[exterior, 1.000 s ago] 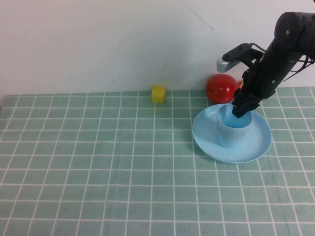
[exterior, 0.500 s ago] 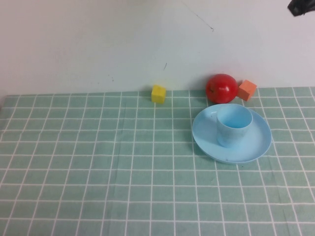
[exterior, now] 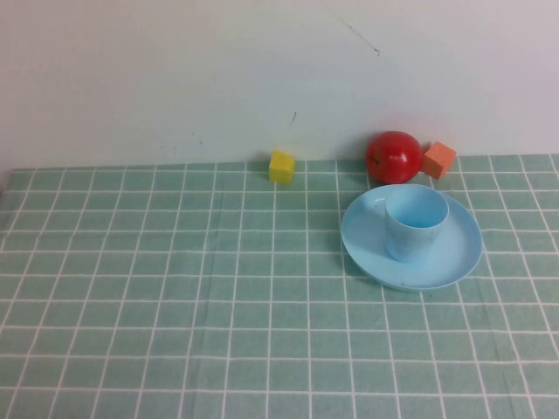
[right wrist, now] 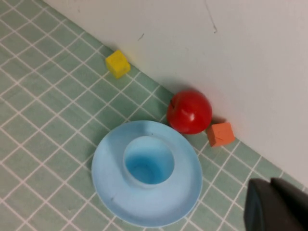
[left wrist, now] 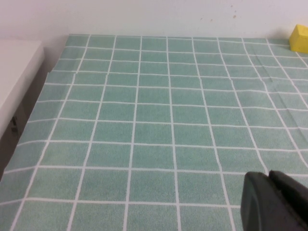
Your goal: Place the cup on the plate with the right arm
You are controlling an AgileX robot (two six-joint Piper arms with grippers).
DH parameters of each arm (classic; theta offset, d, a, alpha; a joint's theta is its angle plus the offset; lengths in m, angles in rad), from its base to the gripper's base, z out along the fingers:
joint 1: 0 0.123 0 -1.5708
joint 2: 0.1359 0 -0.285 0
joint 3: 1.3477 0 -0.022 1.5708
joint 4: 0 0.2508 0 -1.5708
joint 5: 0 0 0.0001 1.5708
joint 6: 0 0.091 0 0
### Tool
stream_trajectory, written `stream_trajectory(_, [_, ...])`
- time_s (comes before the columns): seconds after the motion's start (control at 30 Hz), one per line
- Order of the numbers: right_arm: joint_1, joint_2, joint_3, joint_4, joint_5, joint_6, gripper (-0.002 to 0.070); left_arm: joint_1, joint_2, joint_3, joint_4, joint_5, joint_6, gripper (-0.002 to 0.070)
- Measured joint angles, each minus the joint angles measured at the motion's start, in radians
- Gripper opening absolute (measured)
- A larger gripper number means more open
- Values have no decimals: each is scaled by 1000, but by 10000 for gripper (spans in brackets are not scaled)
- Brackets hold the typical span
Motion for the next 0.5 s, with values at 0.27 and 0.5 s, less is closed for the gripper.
stream_trajectory(0.27, [0, -439, 609, 149, -209, -71, 4, 0, 0, 0, 0, 0, 0, -3])
stream_trajectory(0.5, [0, -841, 911, 237, -294, -95, 3, 0, 0, 0, 0, 0, 0, -3])
